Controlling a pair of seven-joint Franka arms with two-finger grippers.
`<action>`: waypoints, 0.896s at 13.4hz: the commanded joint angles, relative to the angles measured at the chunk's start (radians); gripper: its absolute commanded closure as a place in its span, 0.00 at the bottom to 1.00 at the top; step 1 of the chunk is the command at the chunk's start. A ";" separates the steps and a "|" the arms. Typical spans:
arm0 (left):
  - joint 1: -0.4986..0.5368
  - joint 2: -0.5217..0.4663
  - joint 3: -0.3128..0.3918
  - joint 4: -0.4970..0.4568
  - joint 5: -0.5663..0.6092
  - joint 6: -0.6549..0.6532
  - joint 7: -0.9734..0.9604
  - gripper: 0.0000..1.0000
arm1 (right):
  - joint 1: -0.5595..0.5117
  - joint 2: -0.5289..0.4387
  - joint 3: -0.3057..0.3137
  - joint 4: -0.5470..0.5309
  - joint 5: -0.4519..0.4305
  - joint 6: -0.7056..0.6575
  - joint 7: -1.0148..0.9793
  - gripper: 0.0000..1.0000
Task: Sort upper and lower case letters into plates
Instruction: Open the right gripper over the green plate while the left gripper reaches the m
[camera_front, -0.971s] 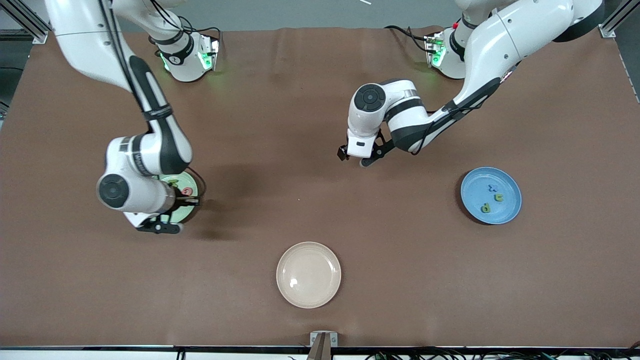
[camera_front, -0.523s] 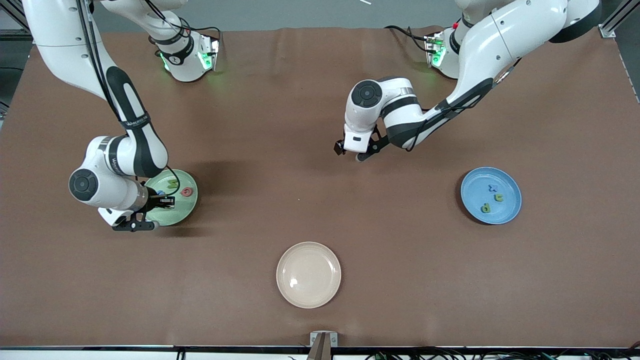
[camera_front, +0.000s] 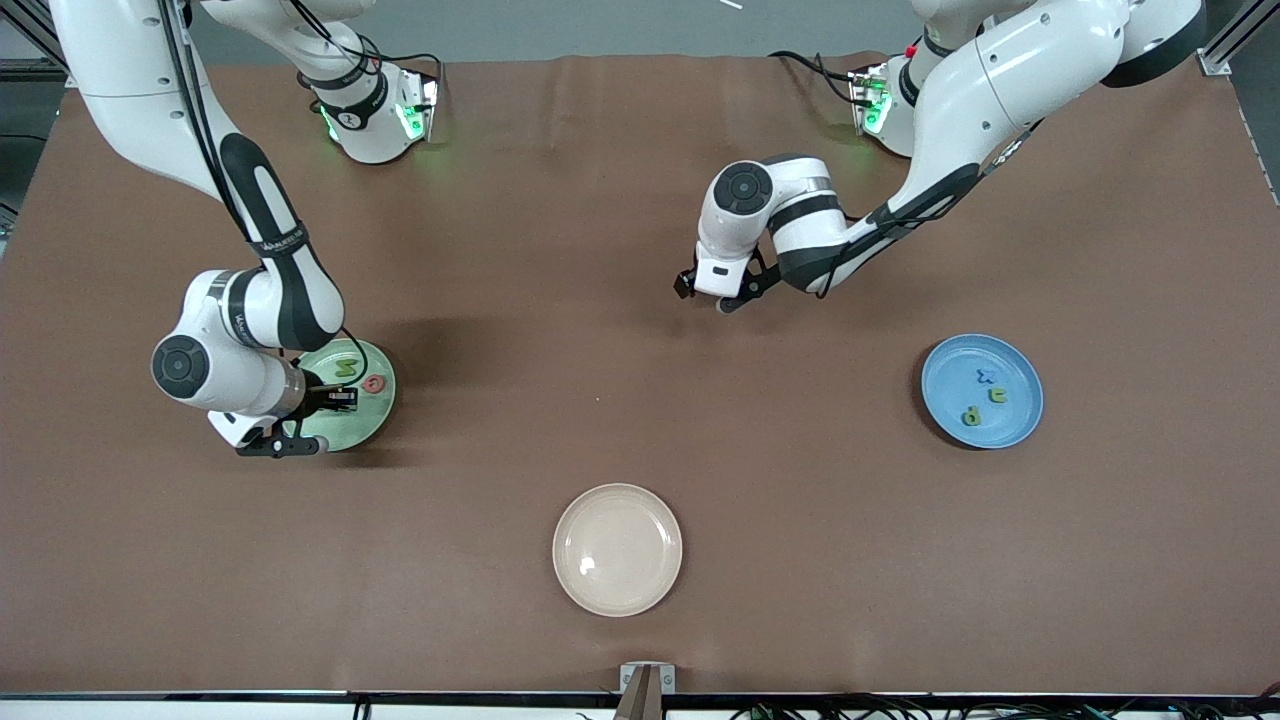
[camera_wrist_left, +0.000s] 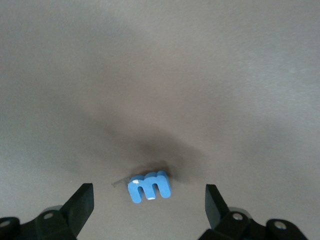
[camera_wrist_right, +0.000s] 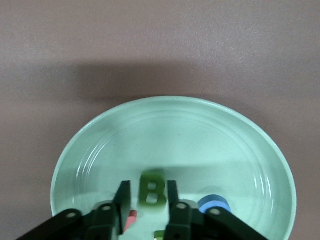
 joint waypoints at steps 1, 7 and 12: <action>-0.025 -0.014 0.017 -0.013 -0.006 0.035 -0.054 0.06 | -0.021 -0.033 0.011 -0.011 -0.003 -0.045 0.000 0.00; -0.110 -0.014 0.093 -0.004 -0.003 0.070 -0.086 0.31 | -0.012 -0.099 0.012 0.165 -0.008 -0.341 0.080 0.00; -0.117 -0.015 0.100 -0.002 -0.003 0.072 -0.097 0.60 | -0.053 -0.145 0.008 0.382 -0.040 -0.636 0.074 0.00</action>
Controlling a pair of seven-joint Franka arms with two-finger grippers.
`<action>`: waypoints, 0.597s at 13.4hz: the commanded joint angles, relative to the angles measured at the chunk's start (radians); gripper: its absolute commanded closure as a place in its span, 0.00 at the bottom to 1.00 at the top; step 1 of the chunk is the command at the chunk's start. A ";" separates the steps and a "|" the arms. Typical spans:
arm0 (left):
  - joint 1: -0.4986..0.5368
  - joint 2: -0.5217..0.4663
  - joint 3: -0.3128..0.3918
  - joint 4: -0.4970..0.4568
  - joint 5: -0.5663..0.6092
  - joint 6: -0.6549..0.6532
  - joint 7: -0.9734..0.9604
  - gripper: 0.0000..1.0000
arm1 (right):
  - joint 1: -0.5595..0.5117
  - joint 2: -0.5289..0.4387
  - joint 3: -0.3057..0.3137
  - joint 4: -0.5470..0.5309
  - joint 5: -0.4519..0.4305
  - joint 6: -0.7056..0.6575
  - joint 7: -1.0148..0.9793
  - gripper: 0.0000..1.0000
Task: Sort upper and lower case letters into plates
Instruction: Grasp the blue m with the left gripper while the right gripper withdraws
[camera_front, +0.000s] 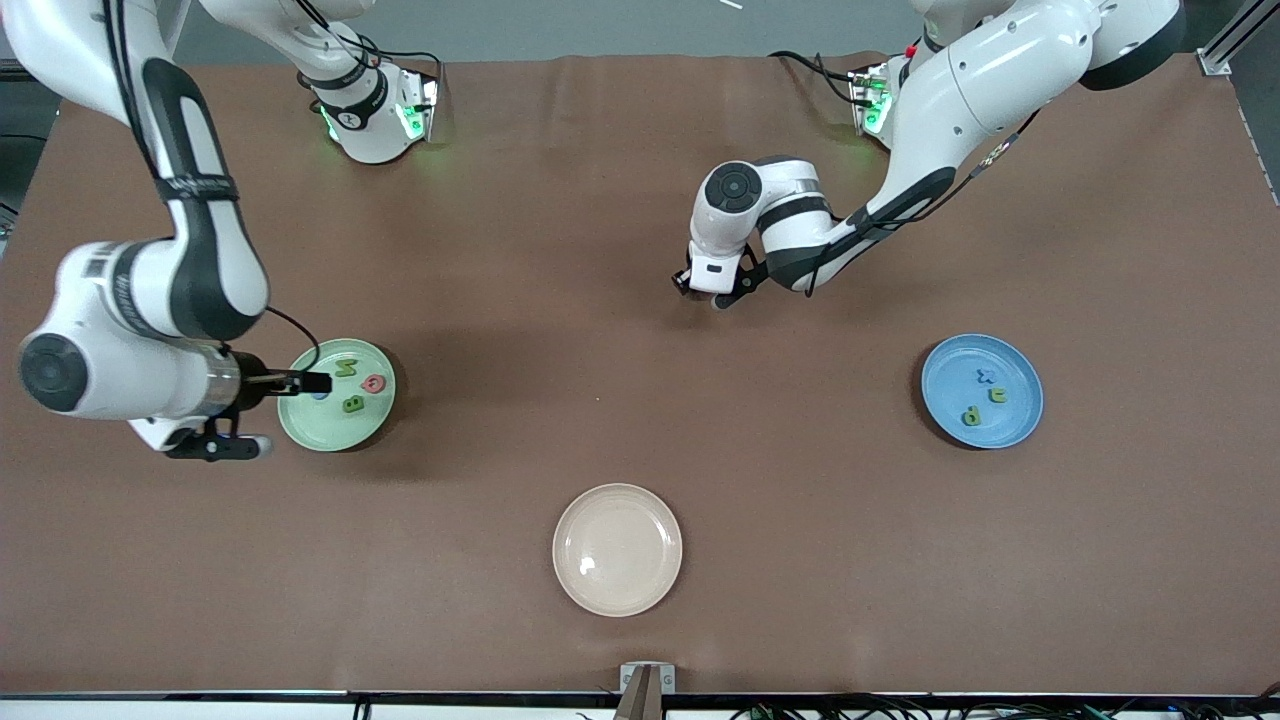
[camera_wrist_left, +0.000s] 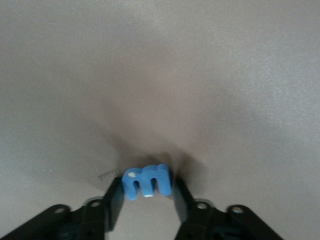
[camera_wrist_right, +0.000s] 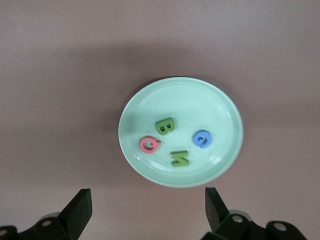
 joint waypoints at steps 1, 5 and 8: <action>-0.016 -0.014 0.017 -0.005 -0.003 0.005 -0.020 0.64 | -0.035 -0.041 0.013 0.074 -0.043 -0.100 0.010 0.00; -0.016 -0.016 0.017 0.000 -0.003 0.004 -0.018 0.81 | -0.036 -0.053 0.016 0.255 -0.110 -0.241 0.011 0.00; 0.000 -0.027 0.016 0.012 -0.004 -0.001 -0.012 0.86 | -0.048 -0.051 0.015 0.348 -0.113 -0.333 0.010 0.00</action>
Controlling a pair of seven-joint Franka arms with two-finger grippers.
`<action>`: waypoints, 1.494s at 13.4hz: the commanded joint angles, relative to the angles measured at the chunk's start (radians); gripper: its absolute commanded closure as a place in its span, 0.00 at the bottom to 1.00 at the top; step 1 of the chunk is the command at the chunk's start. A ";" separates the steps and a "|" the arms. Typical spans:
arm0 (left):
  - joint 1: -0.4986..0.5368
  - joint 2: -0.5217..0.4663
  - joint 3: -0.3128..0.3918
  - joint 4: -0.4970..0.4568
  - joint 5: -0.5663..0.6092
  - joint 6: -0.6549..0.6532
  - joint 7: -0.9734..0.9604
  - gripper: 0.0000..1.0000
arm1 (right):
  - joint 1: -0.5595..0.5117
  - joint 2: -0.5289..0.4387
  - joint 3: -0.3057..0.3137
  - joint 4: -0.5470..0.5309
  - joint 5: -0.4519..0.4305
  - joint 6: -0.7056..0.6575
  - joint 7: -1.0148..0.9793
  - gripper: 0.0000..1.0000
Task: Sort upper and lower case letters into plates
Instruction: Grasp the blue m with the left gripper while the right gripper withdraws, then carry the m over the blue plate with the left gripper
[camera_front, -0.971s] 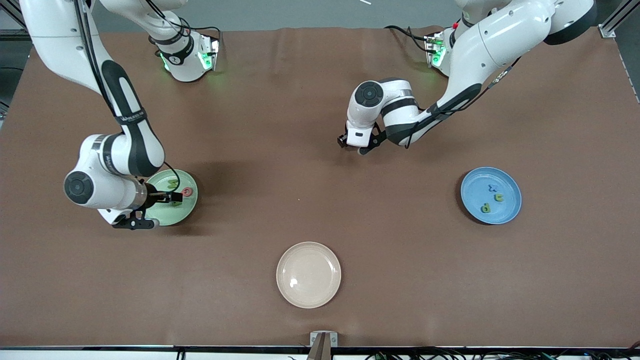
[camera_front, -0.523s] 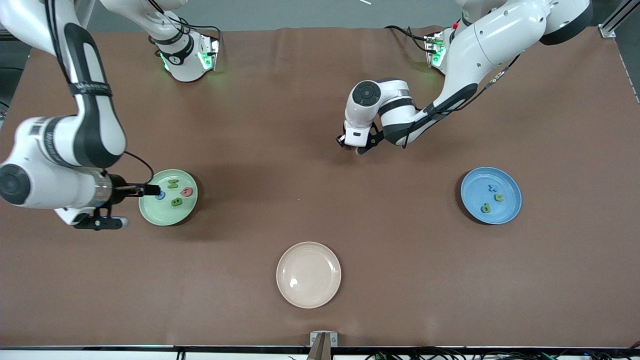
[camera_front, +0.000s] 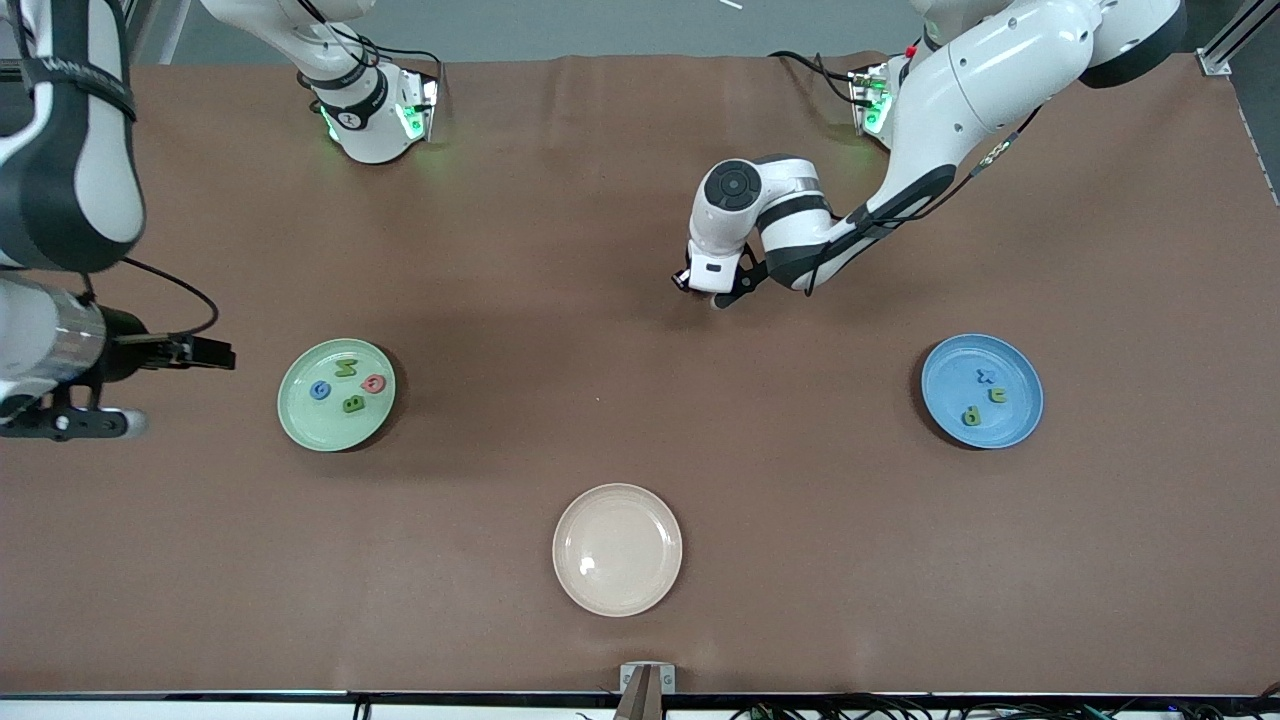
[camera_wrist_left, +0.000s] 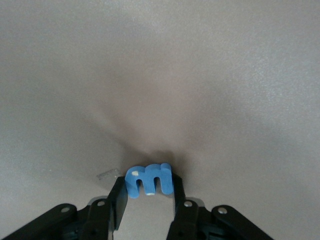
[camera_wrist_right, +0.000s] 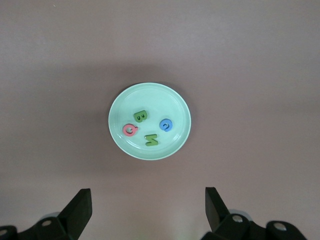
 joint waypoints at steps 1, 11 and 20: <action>0.004 -0.031 0.014 0.018 -0.004 -0.004 -0.005 0.87 | -0.027 0.006 0.014 0.083 -0.016 -0.068 0.008 0.00; 0.366 -0.091 -0.202 0.161 -0.015 -0.270 0.458 0.90 | -0.079 0.001 0.011 0.113 -0.019 -0.096 -0.055 0.00; 0.834 -0.080 -0.294 0.132 -0.015 -0.405 1.194 0.90 | -0.079 0.004 0.014 0.150 -0.018 -0.090 -0.052 0.00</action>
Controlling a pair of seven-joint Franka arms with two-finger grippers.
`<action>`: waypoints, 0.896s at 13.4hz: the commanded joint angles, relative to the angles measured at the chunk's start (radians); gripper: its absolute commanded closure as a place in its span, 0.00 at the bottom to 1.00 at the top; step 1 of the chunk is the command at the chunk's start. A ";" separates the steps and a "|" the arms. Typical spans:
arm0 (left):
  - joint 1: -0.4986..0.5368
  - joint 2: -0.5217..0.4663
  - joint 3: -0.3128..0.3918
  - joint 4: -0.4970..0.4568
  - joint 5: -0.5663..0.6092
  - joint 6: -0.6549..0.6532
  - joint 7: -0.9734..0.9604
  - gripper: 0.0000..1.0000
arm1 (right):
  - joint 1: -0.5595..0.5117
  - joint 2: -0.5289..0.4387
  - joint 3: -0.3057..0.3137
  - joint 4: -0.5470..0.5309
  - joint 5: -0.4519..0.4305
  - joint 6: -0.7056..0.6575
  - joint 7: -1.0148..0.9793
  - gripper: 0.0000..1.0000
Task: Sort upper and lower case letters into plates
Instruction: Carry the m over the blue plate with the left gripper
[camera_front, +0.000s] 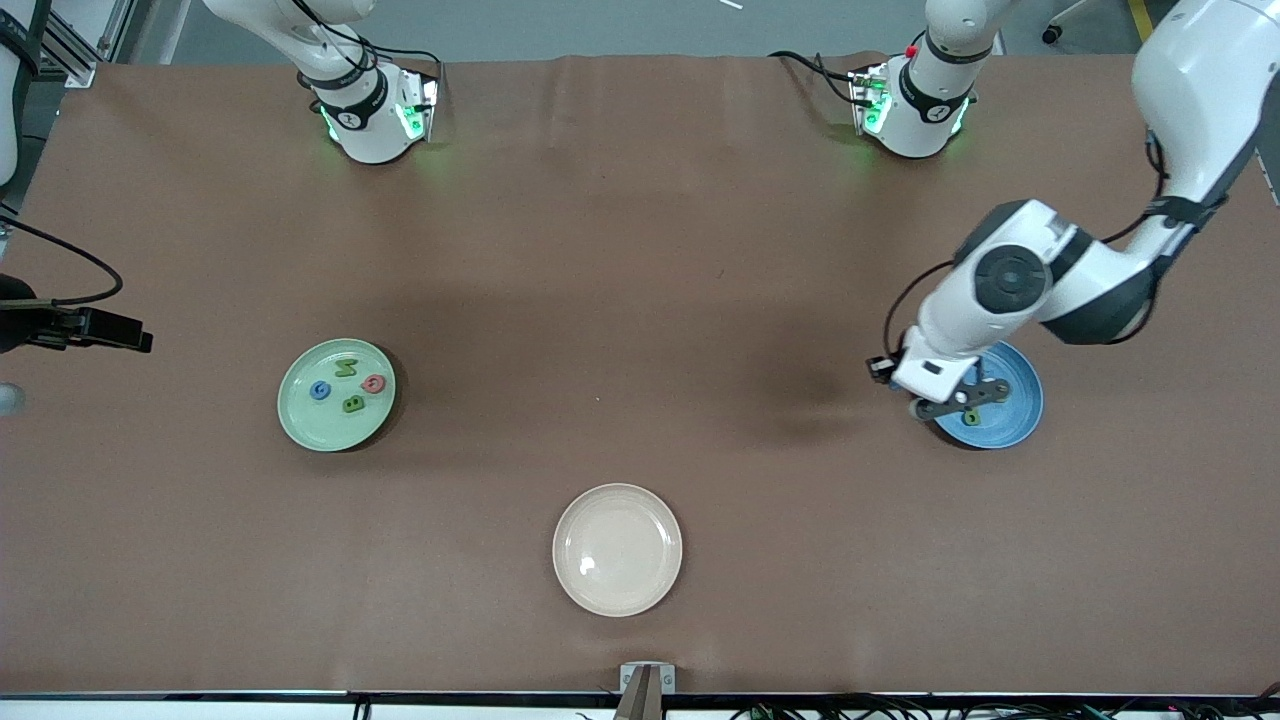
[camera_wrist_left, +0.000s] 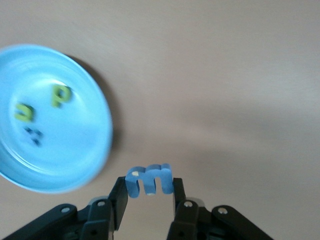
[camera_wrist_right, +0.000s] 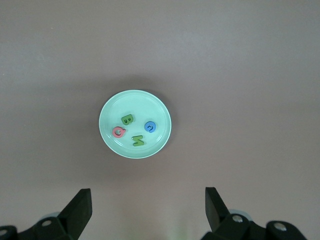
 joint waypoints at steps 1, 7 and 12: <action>0.070 0.003 -0.003 -0.016 -0.015 -0.026 0.159 0.90 | -0.010 0.008 0.015 0.013 -0.012 -0.012 -0.007 0.00; 0.093 0.026 0.132 -0.035 0.002 0.012 0.342 0.90 | -0.006 -0.009 0.018 0.004 -0.002 -0.026 -0.016 0.00; 0.092 0.032 0.186 -0.087 0.020 0.063 0.351 0.89 | -0.029 -0.084 0.015 -0.093 -0.002 -0.012 -0.017 0.00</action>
